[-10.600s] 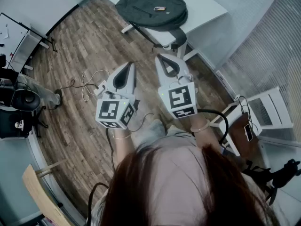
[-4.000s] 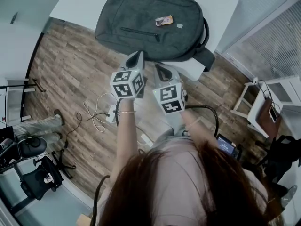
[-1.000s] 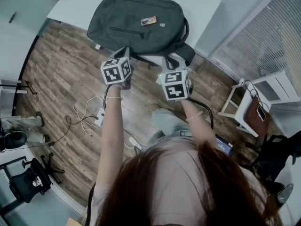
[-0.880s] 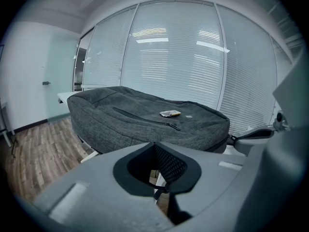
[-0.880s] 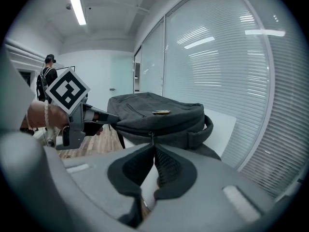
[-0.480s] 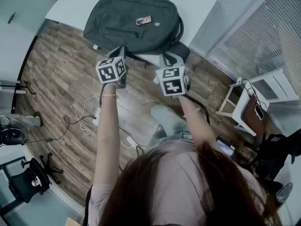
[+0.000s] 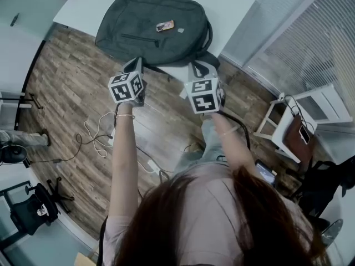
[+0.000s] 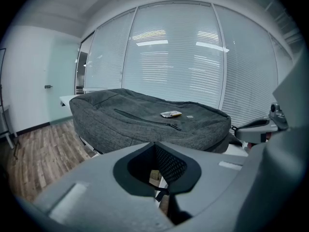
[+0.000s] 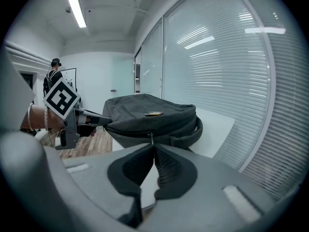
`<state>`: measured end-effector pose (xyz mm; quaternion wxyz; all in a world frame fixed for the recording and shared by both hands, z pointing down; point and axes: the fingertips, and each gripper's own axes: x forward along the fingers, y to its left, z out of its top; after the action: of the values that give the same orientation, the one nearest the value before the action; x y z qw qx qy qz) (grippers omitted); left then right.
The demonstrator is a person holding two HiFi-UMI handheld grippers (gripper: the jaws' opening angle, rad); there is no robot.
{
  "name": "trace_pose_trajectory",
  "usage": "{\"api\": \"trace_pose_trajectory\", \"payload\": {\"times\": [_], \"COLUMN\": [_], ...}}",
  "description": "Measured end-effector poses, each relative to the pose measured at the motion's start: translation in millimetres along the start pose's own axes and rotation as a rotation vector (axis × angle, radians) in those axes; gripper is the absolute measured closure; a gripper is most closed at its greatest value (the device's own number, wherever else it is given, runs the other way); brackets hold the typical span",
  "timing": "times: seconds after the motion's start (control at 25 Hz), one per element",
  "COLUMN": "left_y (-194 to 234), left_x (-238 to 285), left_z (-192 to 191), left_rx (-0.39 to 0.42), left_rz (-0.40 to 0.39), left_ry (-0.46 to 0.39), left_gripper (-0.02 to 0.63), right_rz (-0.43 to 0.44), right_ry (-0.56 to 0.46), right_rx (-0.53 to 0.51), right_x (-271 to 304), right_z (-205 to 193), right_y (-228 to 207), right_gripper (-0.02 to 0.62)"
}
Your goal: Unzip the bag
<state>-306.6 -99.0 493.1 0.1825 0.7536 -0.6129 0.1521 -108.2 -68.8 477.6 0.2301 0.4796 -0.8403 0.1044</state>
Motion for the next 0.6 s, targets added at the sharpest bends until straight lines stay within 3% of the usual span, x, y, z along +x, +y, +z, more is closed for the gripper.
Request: {"api": "trace_pose_trajectory", "payload": {"times": [0.6], "left_y": [-2], "left_x": [0], "left_z": [0], "left_rx": [0.002], "left_rz": [0.041], "left_ry": [-0.007], "left_gripper": [0.598], "right_rz": [0.043], "right_ry": [0.004], "right_rx": [-0.025], "right_x": [3], "right_z": [10], "right_y": [-44], "right_gripper": [0.584]}}
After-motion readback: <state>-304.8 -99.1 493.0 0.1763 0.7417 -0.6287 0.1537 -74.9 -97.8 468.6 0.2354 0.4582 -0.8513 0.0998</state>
